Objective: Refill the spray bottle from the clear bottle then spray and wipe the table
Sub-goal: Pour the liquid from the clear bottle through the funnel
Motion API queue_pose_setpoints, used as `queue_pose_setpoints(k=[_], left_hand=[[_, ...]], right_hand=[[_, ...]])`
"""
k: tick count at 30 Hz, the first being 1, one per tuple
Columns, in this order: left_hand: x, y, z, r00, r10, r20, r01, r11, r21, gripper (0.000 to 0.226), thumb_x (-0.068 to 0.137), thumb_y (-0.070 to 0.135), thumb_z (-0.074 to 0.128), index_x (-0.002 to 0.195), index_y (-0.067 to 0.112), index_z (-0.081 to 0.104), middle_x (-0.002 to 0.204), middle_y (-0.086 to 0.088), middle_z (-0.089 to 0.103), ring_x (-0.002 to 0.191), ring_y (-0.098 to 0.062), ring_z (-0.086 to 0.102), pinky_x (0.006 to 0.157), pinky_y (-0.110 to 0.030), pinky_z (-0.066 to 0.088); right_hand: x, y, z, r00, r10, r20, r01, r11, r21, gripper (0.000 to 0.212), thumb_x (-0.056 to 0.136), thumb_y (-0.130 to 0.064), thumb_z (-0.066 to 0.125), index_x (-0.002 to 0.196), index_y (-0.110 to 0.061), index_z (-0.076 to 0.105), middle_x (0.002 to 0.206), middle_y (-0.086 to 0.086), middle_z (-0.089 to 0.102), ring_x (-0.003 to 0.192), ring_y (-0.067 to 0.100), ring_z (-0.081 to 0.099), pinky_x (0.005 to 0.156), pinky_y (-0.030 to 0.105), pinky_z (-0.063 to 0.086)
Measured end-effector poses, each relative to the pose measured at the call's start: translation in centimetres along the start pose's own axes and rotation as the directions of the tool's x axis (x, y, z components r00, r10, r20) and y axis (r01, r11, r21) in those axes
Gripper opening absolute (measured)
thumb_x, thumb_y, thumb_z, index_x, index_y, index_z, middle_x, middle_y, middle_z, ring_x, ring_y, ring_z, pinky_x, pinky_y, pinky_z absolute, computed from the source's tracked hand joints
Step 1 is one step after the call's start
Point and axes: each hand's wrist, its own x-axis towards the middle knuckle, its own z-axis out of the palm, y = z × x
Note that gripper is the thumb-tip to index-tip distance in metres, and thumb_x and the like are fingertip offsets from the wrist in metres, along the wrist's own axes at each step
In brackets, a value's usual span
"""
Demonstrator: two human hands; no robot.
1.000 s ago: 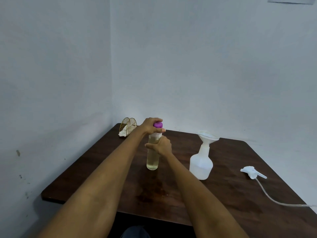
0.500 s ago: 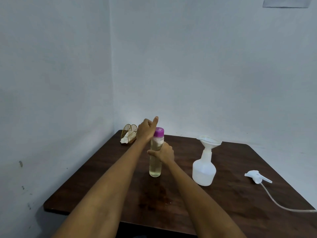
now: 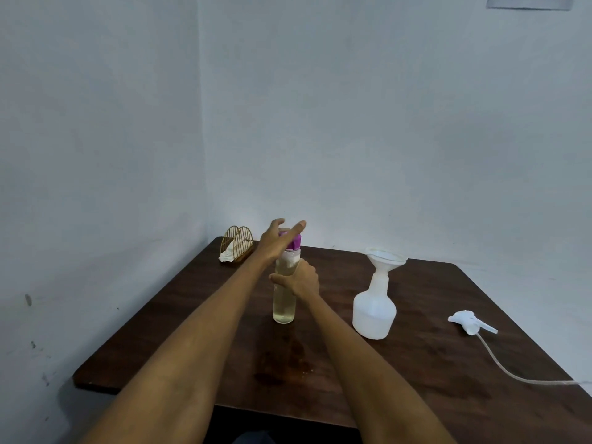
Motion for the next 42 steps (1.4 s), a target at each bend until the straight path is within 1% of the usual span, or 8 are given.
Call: queue_pose_setpoints(k=[6,11,15,21,25,30,38,42], left_hand=[[0.0,-0.8,-1.1,0.887,0.024,-0.462,-0.004,0.999,0.044,0.055,0.086,0.062,0.049,0.110,0.014,0.060,0.090,-0.004,0.070,0.105,-0.023,0.061,0.109,-0.053,0.029],[-0.3,-1.8,-2.1,0.987,0.027,-0.160,-0.030,0.999,-0.020,0.072,0.074,0.042,0.076,0.133,0.014,0.046,0.119,-0.004,0.062,0.114,-0.020,0.056,0.088,-0.028,0.043],[0.4,-1.4,-0.7,0.997,0.055,-0.047,-0.056,0.998,-0.018,0.081,0.071,0.023,0.082,0.140,0.015,0.039,0.134,-0.012,0.052,0.121,-0.027,0.051,0.097,-0.036,0.048],[0.0,-0.9,1.1,0.958,0.117,-0.263,-0.090,0.989,0.114,0.080,0.067,0.040,0.083,0.134,0.018,0.045,0.130,-0.008,0.055,0.117,-0.026,0.053,0.096,-0.039,0.049],[-0.5,-0.4,1.9,0.904,0.127,-0.409,0.001,0.954,0.300,0.081,0.063,0.061,0.076,0.128,0.021,0.050,0.122,-0.003,0.062,0.120,-0.025,0.053,0.111,-0.053,0.028],[-0.2,0.5,0.8,0.839,0.102,-0.535,0.010,0.979,0.201,0.072,0.066,0.066,0.069,0.117,0.017,0.056,0.120,-0.005,0.060,0.114,-0.025,0.056,0.107,-0.048,0.034],[-1.0,-2.7,-3.2,0.884,-0.099,-0.457,0.267,0.910,0.318,0.062,0.092,0.063,0.033,0.116,0.013,0.061,0.122,-0.013,0.061,0.118,-0.034,0.051,0.105,-0.047,0.031],[-2.9,-7.5,-4.5,0.914,-0.271,-0.301,0.325,0.934,0.146,0.053,0.084,0.046,0.064,0.118,0.006,0.057,0.127,-0.015,0.057,0.118,-0.031,0.053,0.100,-0.039,0.041]], right_hand=[[-0.1,0.1,0.1,1.000,-0.010,-0.020,0.010,1.000,-0.004,0.064,0.066,-0.048,0.080,0.109,-0.008,0.055,0.108,0.008,0.066,0.102,0.026,0.064,0.076,0.033,0.050],[0.0,0.0,0.1,1.000,-0.005,-0.021,0.005,1.000,-0.005,0.065,0.066,-0.049,0.079,0.112,-0.008,0.055,0.111,0.009,0.066,0.104,0.028,0.064,0.078,0.034,0.050],[-0.1,0.0,0.1,1.000,0.005,-0.013,-0.005,1.000,-0.003,0.066,0.067,-0.049,0.079,0.113,-0.009,0.054,0.113,0.009,0.065,0.105,0.027,0.063,0.079,0.034,0.050],[-0.1,-0.1,0.1,1.000,0.021,0.004,-0.021,1.000,-0.002,0.064,0.068,-0.046,0.079,0.111,-0.007,0.053,0.112,0.010,0.064,0.105,0.028,0.063,0.074,0.032,0.045],[-0.1,-0.1,0.1,1.000,0.029,0.008,-0.029,1.000,-0.004,0.063,0.068,-0.042,0.078,0.113,-0.005,0.054,0.114,0.014,0.064,0.109,0.032,0.061,0.082,0.036,0.050],[-0.1,0.0,0.0,1.000,0.029,0.003,-0.029,1.000,0.003,0.067,0.067,-0.047,0.079,0.113,-0.006,0.053,0.117,0.011,0.063,0.110,0.030,0.060,0.083,0.036,0.048],[-0.2,0.1,0.0,1.000,0.020,-0.008,-0.020,1.000,-0.013,0.068,0.067,-0.049,0.078,0.113,-0.007,0.053,0.117,0.010,0.062,0.111,0.030,0.059,0.086,0.038,0.048],[-0.1,0.1,0.0,1.000,0.006,-0.010,-0.007,1.000,-0.025,0.068,0.067,-0.051,0.077,0.113,-0.006,0.053,0.117,0.011,0.063,0.111,0.031,0.059,0.084,0.036,0.047]])
